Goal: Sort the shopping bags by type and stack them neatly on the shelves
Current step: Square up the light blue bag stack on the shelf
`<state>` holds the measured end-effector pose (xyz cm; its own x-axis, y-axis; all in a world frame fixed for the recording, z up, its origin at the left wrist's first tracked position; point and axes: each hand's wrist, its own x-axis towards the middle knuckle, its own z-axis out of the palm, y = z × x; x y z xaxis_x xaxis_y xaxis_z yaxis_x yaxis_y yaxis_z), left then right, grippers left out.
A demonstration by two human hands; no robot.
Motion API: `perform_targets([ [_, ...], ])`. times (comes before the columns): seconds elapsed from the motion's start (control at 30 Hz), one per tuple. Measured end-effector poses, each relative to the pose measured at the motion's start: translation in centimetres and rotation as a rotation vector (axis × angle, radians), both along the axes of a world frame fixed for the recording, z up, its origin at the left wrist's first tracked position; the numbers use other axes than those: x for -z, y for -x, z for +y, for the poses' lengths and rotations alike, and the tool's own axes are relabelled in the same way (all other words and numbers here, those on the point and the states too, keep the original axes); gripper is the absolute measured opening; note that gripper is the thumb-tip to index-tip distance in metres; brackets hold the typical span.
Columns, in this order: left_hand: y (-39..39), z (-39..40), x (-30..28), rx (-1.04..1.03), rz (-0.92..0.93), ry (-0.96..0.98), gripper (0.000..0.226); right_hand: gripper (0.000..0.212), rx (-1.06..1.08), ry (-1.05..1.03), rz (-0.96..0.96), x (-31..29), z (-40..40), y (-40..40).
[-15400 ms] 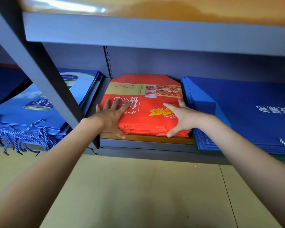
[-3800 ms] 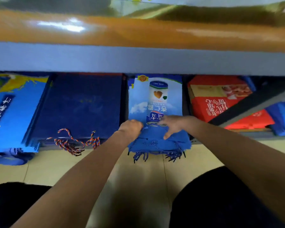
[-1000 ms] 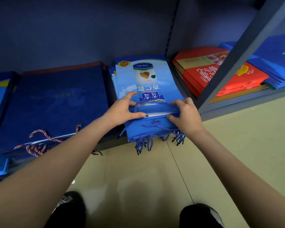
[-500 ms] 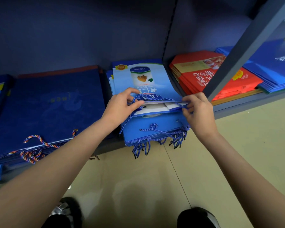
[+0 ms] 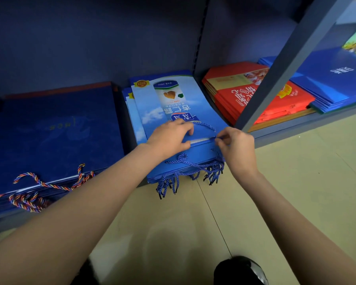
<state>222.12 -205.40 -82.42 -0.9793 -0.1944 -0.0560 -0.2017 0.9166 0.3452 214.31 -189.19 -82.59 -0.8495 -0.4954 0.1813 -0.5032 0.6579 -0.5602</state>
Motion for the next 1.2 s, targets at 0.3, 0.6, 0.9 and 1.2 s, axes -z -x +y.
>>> perform_targets([
  [0.3, -0.5, -2.4, 0.6, -0.214, 0.016, -0.446, 0.014, 0.005, -0.103, -0.344, -0.066, -1.2, 3.0, -0.6],
  [0.6, -0.8, -2.7, -1.0, -0.187, 0.128, -0.531, 0.006, 0.039, -0.093, -0.057, -0.11, 0.3, -5.3, -5.4],
  [0.9, -1.6, -2.7, 0.3, -0.193, 0.165, -0.436, 0.022, 0.011, 0.022, 0.058, -0.235, 1.1, -6.3, -5.6],
  [1.2, -2.4, -1.4, 0.5, -0.12, 0.061, -0.224, 0.044, 0.012, -0.348, 0.013, -0.271, -0.4, -1.9, -6.5],
])
